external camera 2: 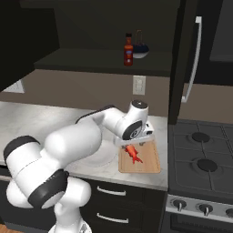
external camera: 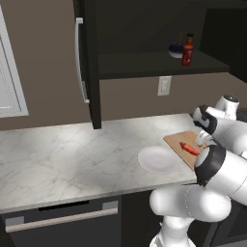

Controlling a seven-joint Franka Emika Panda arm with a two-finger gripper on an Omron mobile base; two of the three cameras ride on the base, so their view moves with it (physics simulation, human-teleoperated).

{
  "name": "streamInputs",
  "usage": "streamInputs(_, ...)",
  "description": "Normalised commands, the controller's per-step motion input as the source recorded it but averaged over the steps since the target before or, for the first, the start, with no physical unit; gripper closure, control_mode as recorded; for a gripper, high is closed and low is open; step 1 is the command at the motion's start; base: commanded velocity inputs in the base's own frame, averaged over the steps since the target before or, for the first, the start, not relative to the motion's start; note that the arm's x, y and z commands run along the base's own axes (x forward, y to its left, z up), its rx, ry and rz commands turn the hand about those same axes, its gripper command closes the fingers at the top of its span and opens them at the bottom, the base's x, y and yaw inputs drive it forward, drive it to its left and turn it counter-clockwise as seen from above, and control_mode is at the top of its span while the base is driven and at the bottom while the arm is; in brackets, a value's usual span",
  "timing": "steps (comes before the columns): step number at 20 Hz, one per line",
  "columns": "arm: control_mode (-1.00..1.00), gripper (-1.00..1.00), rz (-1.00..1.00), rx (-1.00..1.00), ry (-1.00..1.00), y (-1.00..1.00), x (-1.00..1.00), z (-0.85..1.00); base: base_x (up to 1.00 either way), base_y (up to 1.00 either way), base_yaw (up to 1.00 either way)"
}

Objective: Pick the fish from the plate and place it on the cutting board. Then pick the condiment bottle from the cabinet and place it next to the cutting board.

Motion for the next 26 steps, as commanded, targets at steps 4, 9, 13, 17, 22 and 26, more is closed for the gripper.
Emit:
streamInputs(4,-1.0,-1.0,0.0,0.0,-0.05,0.26,-0.26,0.25,0.0,0.0,0.0)
streamInputs(9,-1.0,-1.0,0.0,0.0,-0.05,0.38,-0.24,0.2,0.0,0.0,0.0)
streamInputs(13,-1.0,-1.0,0.0,0.0,-0.03,0.48,-0.08,0.12,0.0,0.0,0.0)
streamInputs(17,-1.0,-1.0,0.04,0.0,0.0,0.47,0.0,0.08,0.0,0.0,0.0)
streamInputs(22,-1.0,-1.0,0.08,0.0,0.0,0.33,0.0,0.03,0.0,0.0,0.0)
streamInputs(26,-1.0,-1.0,0.12,0.0,0.0,0.08,0.0,0.0,0.0,0.0,0.0)
